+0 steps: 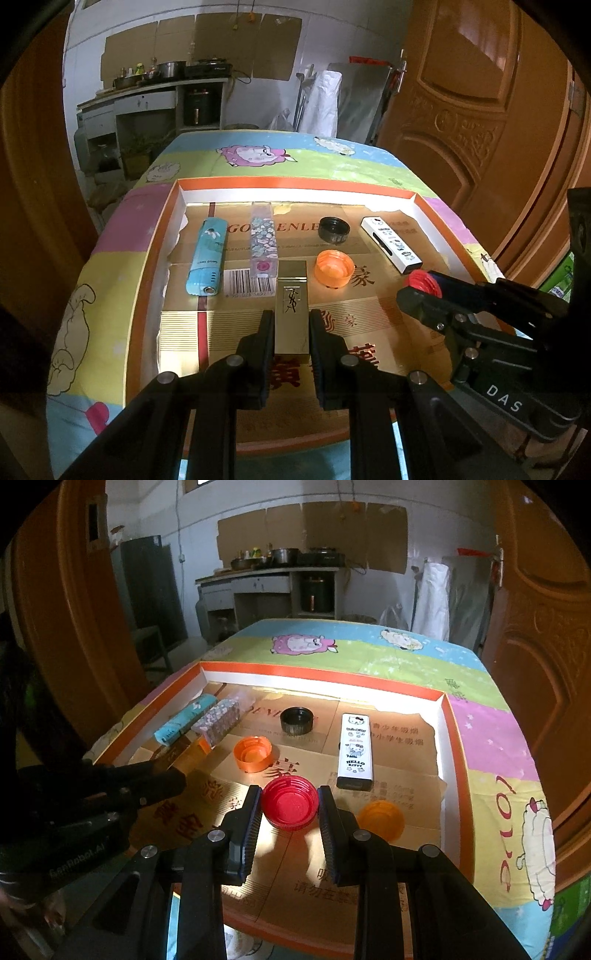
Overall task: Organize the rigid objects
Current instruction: 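Lower the gold box into the tray with the left tool while the right tool lowers the red cap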
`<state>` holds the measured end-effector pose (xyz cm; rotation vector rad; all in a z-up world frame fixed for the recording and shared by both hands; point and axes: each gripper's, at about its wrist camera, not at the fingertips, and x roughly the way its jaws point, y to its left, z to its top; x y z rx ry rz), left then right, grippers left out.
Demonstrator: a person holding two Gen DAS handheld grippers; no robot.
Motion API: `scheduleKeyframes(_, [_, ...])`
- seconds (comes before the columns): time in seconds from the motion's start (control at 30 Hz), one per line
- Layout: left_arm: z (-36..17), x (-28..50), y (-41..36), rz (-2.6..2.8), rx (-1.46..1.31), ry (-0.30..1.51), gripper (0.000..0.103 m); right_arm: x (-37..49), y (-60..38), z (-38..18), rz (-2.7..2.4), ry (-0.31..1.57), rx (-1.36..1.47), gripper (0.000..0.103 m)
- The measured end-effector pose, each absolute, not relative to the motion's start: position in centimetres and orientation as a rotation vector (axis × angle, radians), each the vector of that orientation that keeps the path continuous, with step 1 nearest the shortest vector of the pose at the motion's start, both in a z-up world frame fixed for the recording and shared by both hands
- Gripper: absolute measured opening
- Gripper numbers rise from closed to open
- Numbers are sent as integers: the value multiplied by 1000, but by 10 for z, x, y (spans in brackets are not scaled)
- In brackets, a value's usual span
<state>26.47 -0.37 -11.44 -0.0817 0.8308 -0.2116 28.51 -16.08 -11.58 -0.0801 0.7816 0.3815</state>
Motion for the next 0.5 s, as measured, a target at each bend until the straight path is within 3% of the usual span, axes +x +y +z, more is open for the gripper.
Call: scheduleKeyframes(0.5, [-124,270,-4,-196,-70,860,18,294,-153,-131,373,824,-103,31])
